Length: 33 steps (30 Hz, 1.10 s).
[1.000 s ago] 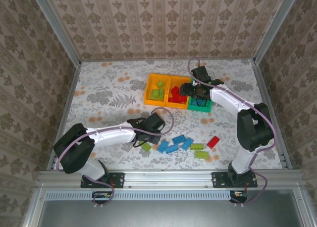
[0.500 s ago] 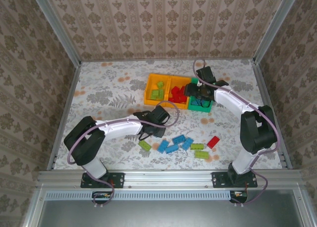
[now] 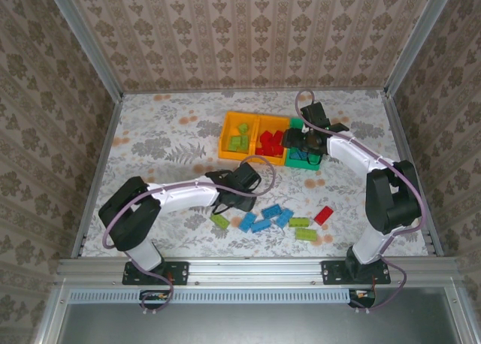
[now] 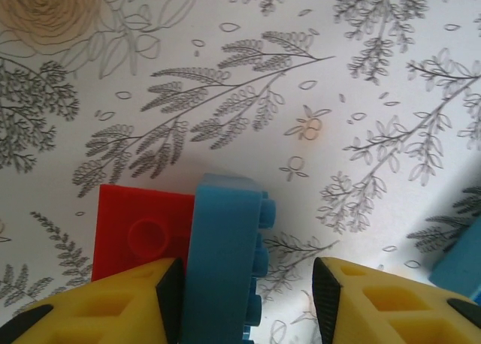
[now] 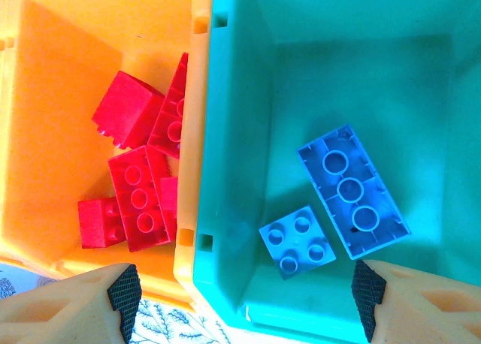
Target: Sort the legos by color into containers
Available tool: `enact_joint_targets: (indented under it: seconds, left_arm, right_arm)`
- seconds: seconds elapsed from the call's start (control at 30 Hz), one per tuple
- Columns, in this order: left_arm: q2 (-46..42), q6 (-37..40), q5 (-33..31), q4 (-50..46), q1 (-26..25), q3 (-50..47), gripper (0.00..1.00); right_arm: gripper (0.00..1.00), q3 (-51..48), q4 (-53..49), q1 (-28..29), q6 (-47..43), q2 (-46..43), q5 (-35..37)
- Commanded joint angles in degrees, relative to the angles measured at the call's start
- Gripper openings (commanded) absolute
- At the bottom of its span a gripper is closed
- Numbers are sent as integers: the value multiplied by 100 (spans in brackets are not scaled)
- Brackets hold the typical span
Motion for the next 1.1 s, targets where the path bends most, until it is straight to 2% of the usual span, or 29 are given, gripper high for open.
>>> enact_joint_targets:
  seconds: [0.0, 0.27, 0.5, 0.83, 0.97, 1.07]
  left_arm:
    - [96, -157, -18, -165, -77, 160, 51]
    - [99, -242, -252, -240, -193, 145, 54]
    - [-103, -322, -384, -185, 179, -270, 56]
    - [-509, -277, -540, -297, 438, -537, 58]
    - [-644, -260, -484, -247, 429, -539, 62]
    - [-805, -233, -525, -203, 364, -512, 69]
  right_arm:
    - [77, -70, 17, -47, -67, -193, -16]
    - [77, -133, 18, -86, -76, -201, -65]
    - [77, -203, -13, -125, -109, -235, -95]
    - [77, -216, 8, -148, -73, -209, -154]
    - [77, -203, -9, -149, -101, -217, -159]
    - [77, -210, -10, -155, -97, -205, -161]
